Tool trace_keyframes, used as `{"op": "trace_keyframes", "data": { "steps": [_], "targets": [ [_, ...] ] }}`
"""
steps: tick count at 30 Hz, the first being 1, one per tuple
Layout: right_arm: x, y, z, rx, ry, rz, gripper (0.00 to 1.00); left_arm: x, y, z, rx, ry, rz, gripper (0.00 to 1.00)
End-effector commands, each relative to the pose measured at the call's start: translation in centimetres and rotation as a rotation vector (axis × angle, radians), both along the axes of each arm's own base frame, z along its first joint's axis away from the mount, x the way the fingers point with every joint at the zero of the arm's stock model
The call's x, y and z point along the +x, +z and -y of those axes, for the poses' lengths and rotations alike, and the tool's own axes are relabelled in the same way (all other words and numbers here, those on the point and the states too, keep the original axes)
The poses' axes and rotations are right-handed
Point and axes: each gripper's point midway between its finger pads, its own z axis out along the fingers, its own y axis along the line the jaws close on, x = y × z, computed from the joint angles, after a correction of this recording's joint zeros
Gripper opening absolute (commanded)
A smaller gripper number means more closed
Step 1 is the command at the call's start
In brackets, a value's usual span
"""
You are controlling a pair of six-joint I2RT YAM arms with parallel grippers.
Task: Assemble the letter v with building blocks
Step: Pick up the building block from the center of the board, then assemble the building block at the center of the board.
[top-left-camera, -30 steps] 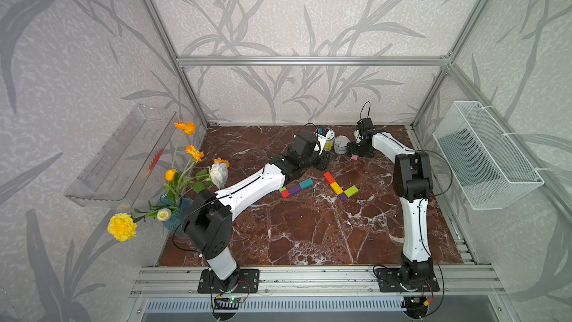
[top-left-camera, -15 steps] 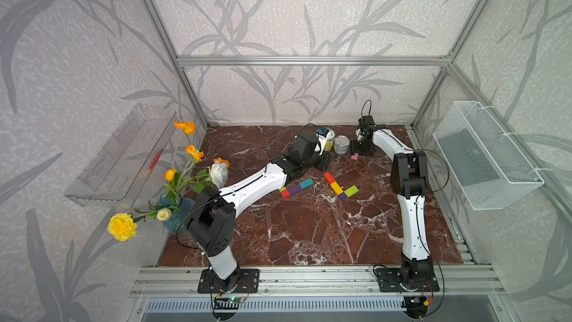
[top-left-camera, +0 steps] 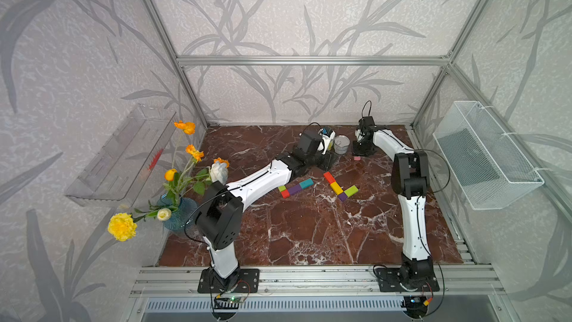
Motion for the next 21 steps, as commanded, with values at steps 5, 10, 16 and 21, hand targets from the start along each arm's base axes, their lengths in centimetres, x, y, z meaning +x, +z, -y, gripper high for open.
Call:
{"op": "trace_keyframes", "data": {
  "steps": [5,10,16,21],
  "targets": [
    [-4.3,0.9,0.1,0.065,-0.041,0.002,0.12,-0.3,-0.4,1.3,-0.027,-0.051,-0.065,0.53],
    [-6.9,1.8,0.1,0.096,-0.063,0.030,0.12,-0.2,-1.2,1.6,-0.017,-0.056,-0.087,0.52],
    [-10.3,2.4,0.3,0.121,-0.101,0.055,0.11,-0.1,-2.0,2.1,-0.015,-0.063,-0.112,0.51],
    [-12.4,2.8,1.1,0.092,-0.115,0.066,0.12,0.0,-2.8,2.4,-0.013,-0.068,-0.129,0.51]
  ]
}}
